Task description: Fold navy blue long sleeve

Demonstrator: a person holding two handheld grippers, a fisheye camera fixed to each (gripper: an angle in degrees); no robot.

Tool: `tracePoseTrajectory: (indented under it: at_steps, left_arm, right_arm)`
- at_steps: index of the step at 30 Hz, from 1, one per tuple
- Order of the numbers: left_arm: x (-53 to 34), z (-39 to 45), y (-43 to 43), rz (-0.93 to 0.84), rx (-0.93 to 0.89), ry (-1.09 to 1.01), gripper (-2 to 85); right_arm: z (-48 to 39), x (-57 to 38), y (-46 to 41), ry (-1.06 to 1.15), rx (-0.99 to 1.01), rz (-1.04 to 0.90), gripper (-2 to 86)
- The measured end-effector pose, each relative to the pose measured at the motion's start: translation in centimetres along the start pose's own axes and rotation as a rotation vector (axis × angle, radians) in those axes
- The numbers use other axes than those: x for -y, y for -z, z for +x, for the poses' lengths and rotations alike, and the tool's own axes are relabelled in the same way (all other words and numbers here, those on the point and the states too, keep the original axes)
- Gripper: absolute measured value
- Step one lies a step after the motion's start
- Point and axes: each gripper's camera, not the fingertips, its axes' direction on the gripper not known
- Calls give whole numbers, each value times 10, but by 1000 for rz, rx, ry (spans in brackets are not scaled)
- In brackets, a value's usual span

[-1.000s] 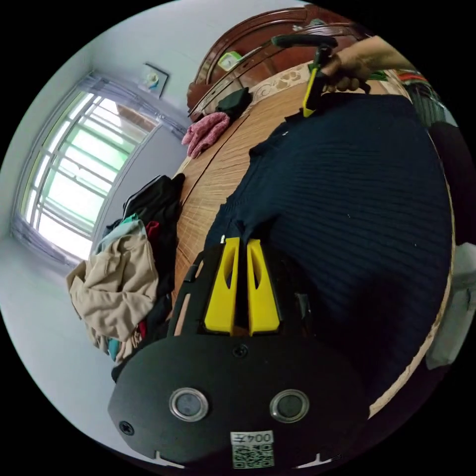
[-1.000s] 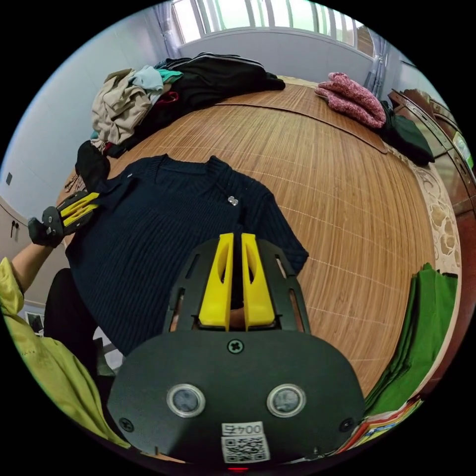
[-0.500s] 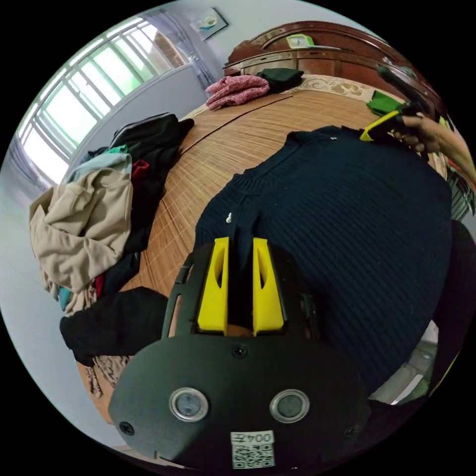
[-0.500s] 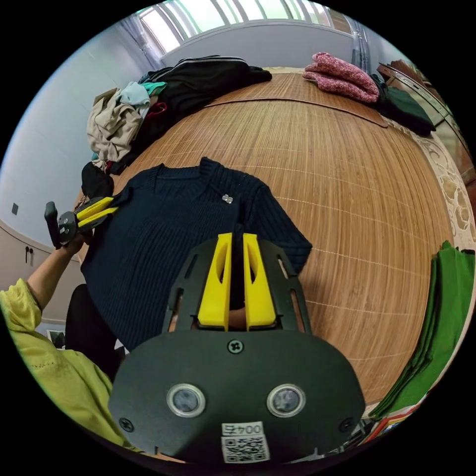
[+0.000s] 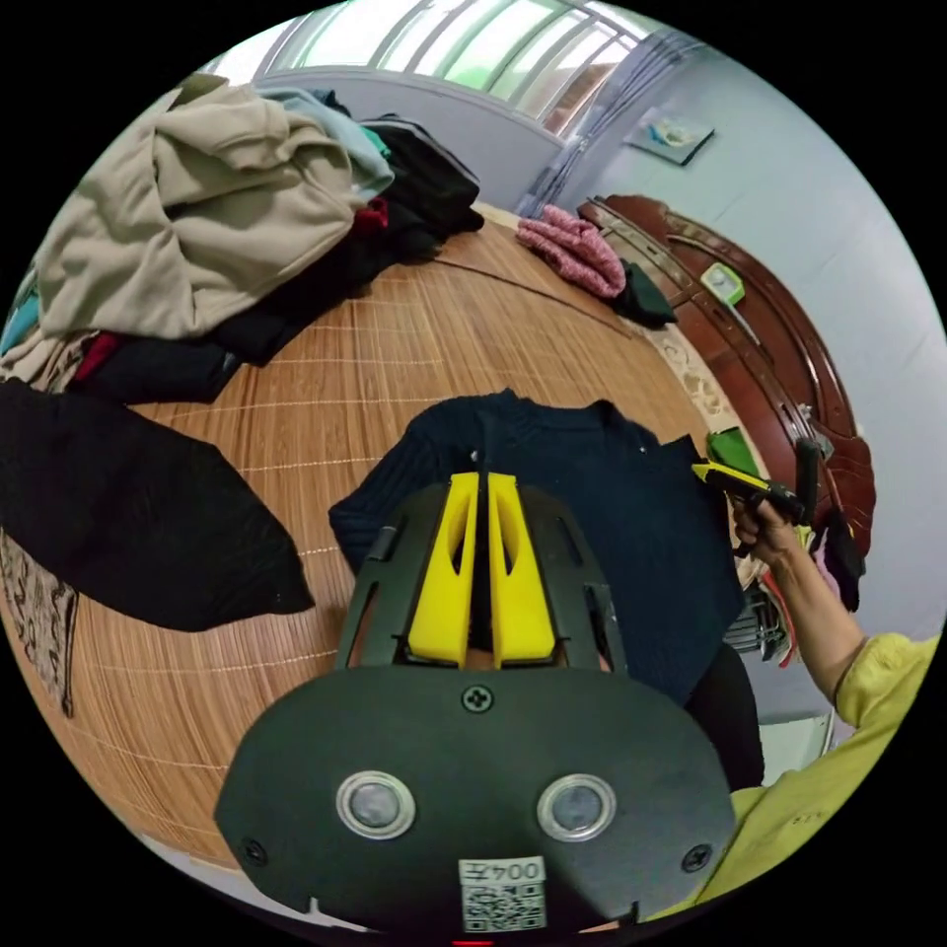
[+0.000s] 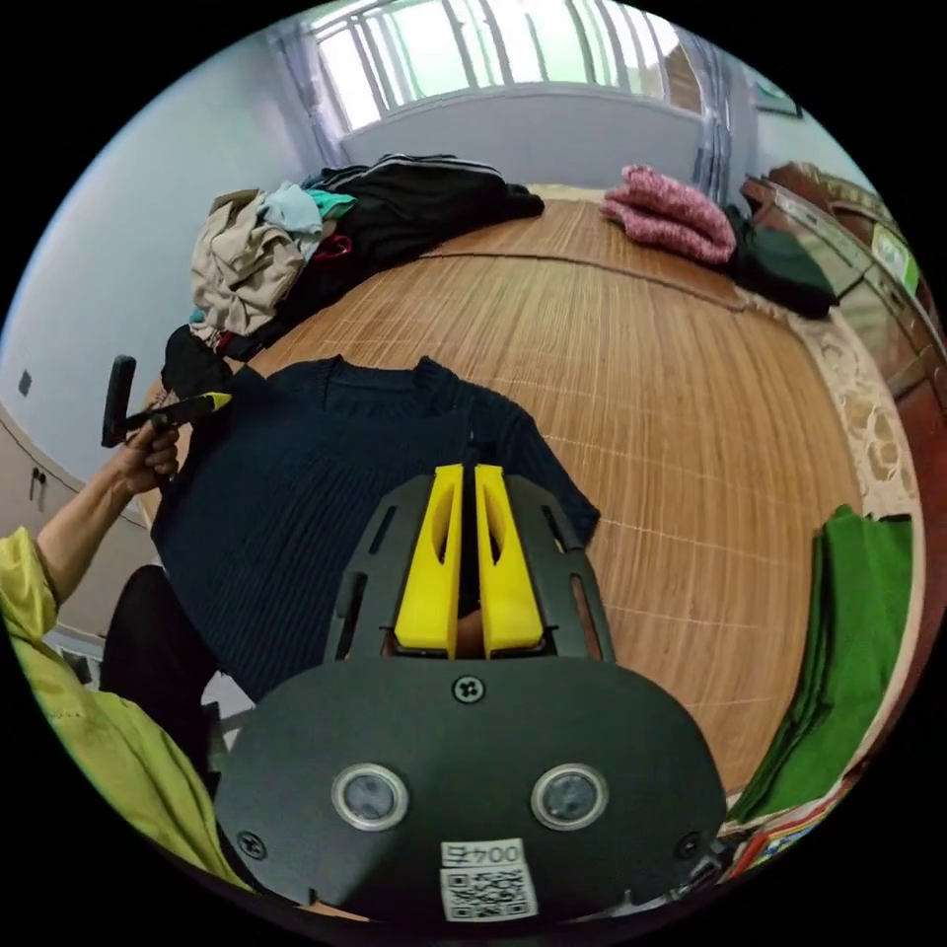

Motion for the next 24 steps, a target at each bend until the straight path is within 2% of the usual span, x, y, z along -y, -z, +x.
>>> tracePoseTrajectory:
  at_steps: [7, 13, 20, 24]
  left_arm:
    - [-25, -9, 40, 115, 3, -93, 12]
    - [-31, -25, 60, 181, 35, -99, 12]
    - [-34, -61, 12, 61, 114, -66, 16]
    - [-44, -83, -17, 4, 147, 25, 24]
  right_arm:
    - [-44, -13, 56, 190, -187, 73, 11]
    - [-34, -16, 71, 135, -172, 118, 13]
    - [-16, -22, 28, 76, -164, 34, 24]
    - [-3, -35, -5, 27, -179, -75, 38]
